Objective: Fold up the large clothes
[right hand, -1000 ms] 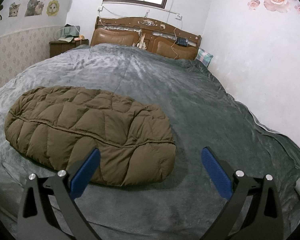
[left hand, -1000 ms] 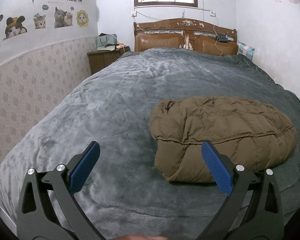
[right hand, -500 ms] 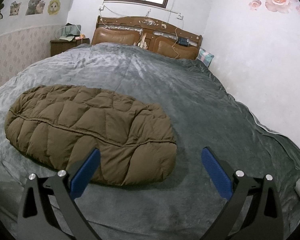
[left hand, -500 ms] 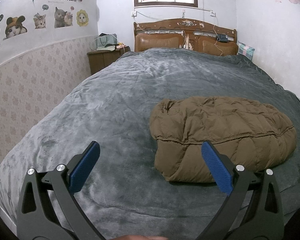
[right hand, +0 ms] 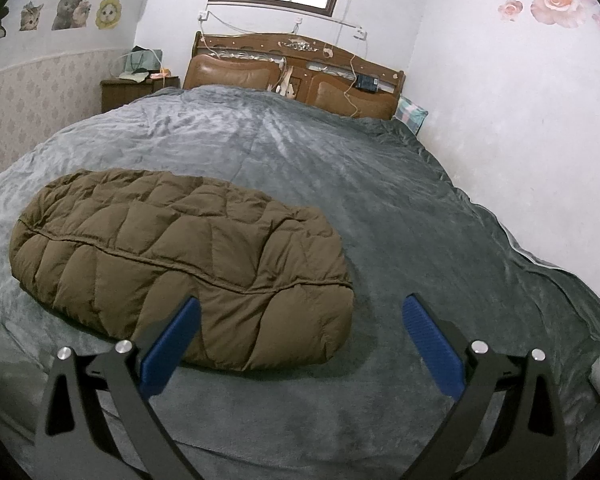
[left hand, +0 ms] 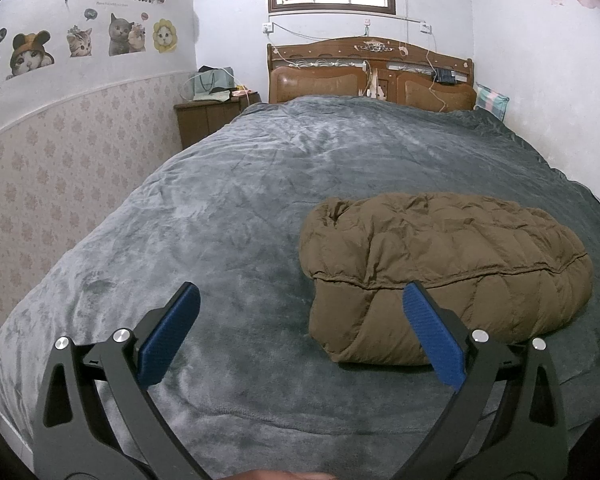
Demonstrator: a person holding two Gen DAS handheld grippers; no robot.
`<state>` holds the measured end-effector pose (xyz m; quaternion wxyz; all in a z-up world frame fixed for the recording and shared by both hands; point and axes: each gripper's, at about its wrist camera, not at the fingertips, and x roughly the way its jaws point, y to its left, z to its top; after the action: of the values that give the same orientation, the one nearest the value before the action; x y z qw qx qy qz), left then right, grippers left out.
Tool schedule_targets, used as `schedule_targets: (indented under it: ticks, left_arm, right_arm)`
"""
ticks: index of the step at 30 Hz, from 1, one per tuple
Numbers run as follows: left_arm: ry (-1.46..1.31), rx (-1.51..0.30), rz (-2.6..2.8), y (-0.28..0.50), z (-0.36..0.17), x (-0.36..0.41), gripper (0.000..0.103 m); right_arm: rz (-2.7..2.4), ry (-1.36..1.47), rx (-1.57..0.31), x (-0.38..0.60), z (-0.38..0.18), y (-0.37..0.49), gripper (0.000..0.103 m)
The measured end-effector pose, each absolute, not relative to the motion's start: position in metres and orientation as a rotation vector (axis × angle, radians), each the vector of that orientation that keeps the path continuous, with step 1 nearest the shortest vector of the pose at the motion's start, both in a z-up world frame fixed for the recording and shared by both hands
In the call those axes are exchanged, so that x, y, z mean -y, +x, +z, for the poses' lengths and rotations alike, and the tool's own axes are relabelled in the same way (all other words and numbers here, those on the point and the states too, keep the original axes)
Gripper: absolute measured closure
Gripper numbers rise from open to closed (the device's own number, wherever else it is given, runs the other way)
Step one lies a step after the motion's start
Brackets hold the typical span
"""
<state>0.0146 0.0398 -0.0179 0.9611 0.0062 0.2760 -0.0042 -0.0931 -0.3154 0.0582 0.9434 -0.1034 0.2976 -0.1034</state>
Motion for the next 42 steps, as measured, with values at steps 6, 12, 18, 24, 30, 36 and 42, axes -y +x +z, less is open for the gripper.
schedule_targets:
  ticks: [6,12,18,24,30,36,42]
  left_arm:
    - [0.012,-0.56,-0.007,0.0124,-0.019,-0.0376,0.003]
    - [0.01,-0.562,-0.007,0.0128,-0.019,-0.0376,0.003]
    - [0.01,-0.563,-0.008,0.013,-0.0186,-0.0375,0.003]
    - [0.01,-0.563,-0.008,0.0133,-0.0187,-0.0375,0.003]
    - [0.009,-0.563,-0.008,0.0133,-0.0187,-0.0377,0.003]
    - [0.01,-0.563,-0.007,0.0132,-0.0185,-0.0375,0.003]
    - [-0.006,-0.571,-0.014,0.0137,-0.0196,-0.0388,0.003]
  right_arm:
    - [-0.21,-0.21,-0.608,0.3159,0.0583,-0.0926,0.002]
    - [-0.211,-0.211,-0.608,0.3164,0.0584,-0.093,0.002]
    - [-0.209,-0.212,-0.608,0.3166,0.0589,-0.0918,0.002]
    - [-0.209,-0.212,-0.609,0.3171,0.0591,-0.0914,0.002]
    - [-0.209,-0.213,-0.609,0.3176,0.0586,-0.0937,0.002]
    - [-0.209,-0.212,-0.609,0.3179,0.059,-0.0924,0.002]
    - [-0.207,-0.213,-0.611,0.3183,0.0593,-0.091,0.002]
